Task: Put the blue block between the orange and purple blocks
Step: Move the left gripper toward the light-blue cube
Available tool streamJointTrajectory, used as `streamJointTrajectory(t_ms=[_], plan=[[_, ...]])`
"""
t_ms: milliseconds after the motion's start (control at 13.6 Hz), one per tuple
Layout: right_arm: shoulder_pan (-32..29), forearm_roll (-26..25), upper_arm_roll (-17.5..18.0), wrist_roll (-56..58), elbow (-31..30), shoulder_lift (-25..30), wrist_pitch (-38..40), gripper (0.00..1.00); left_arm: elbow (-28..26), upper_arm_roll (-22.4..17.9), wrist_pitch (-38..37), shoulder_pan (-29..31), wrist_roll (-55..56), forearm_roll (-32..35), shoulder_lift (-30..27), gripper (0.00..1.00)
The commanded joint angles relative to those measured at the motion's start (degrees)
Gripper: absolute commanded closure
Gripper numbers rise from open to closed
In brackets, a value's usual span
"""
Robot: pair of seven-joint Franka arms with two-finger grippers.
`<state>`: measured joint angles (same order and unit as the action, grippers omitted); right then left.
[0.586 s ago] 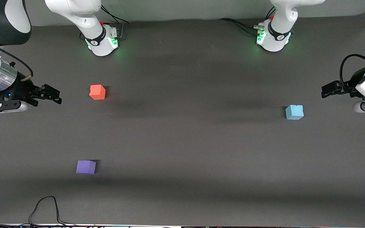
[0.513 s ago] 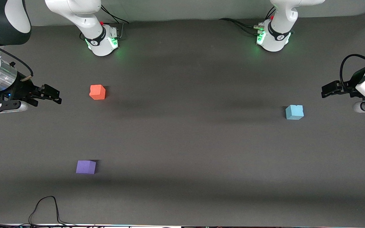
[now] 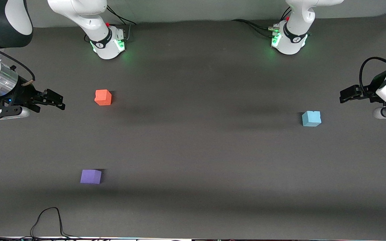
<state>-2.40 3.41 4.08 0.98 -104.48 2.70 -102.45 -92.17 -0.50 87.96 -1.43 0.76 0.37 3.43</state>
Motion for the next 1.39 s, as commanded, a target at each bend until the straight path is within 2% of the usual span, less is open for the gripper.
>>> streamJointTrajectory(t_ms=[0,147,366,586,806,1319], plan=[[0.4,-1.3,-0.5,0.9,0.2,0.4,0.1,0.0,-0.4,-0.9,-2.1,0.6,-4.3,-0.2,-1.9,0.0],[0.4,-1.3,-0.4,0.9,0.2,0.4,0.1,0.0,-5.9,-1.6,-1.4,1.4,-5.1,0.5,-7.1,0.0],[0.4,-1.3,-0.4,0.9,0.2,0.4,0.1,0.0,-19.1,-1.6,3.8,1.4,-5.1,2.0,-17.5,0.0],[0.4,-1.3,-0.5,0.9,0.2,0.4,0.1,0.0,-23.5,-1.8,5.3,1.5,-5.1,2.1,-20.4,0.0],[0.4,-1.3,-0.5,0.9,0.2,0.4,0.6,0.0,-24.9,-1.8,8.8,1.4,-5.2,3.3,-18.9,0.0],[0.3,-1.3,-0.5,0.9,0.2,0.4,0.7,0.0,-38.2,-2.1,32.7,4.4,-9.4,3.3,-10.9,0.0]])
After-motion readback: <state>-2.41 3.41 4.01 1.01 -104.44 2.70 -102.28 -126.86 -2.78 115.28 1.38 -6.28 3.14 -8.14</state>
